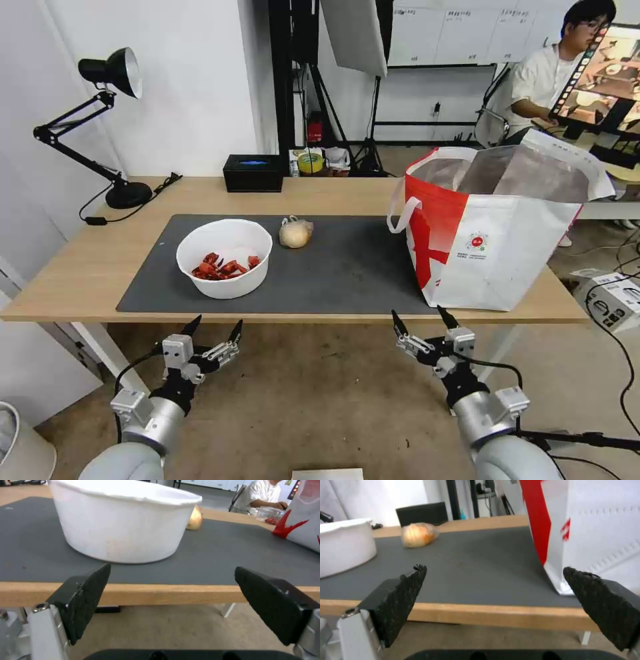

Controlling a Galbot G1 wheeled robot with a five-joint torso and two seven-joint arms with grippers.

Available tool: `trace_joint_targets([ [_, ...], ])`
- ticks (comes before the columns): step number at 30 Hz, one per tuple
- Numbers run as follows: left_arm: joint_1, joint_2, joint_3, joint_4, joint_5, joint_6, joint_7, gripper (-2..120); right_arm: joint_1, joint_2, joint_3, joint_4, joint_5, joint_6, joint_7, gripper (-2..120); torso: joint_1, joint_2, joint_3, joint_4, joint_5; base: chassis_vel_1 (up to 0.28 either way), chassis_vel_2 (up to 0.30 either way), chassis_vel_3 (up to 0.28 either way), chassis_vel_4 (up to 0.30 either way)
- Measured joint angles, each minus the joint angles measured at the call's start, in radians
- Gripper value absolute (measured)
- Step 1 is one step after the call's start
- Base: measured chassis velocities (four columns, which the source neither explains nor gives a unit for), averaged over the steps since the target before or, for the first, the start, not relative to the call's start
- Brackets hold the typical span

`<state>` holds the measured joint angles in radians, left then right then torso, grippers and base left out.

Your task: Pick up the trash from the table and place it into the takeout bag.

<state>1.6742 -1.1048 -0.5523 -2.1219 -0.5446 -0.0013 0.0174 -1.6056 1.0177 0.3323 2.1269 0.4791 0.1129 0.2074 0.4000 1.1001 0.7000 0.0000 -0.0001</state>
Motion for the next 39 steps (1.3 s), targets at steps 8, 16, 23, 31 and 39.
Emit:
trace_joint_targets([
  [8,-0.001,-0.003,0.002,0.015,0.006,0.002,0.003,100,0.002,0.033,-0.006,-0.031,-0.008,0.001,0.002,100,0.000,0.000,0.000,0.0000,0.0001,0.000,0.000,0.000,0.000],
  [16,-0.001,0.004,-0.004,0.019,0.002,0.001,0.004,100,0.035,0.022,-0.008,-0.055,-0.002,0.003,0.001,100,0.000,0.000,0.000,0.0000,0.0001,0.000,0.000,0.000,0.000],
  [23,0.000,0.014,-0.014,0.014,-0.002,0.001,0.003,100,0.121,-0.043,-0.040,-0.037,0.060,-0.001,-0.027,100,0.000,0.000,0.000,0.0000,0.0003,0.000,0.000,0.000,0.000],
  [31,0.002,0.009,-0.017,0.011,-0.002,0.001,0.000,100,0.299,-0.157,-0.111,-0.044,0.216,-0.060,-0.103,100,0.000,0.000,0.000,0.0001,0.0002,0.000,0.000,0.000,0.000],
  [39,0.021,0.000,-0.021,0.011,0.000,0.000,0.000,100,0.531,-0.190,-0.263,-0.115,0.249,-0.091,-0.099,100,0.000,0.000,0.000,0.0001,0.0001,0.000,0.000,0.000,0.000],
])
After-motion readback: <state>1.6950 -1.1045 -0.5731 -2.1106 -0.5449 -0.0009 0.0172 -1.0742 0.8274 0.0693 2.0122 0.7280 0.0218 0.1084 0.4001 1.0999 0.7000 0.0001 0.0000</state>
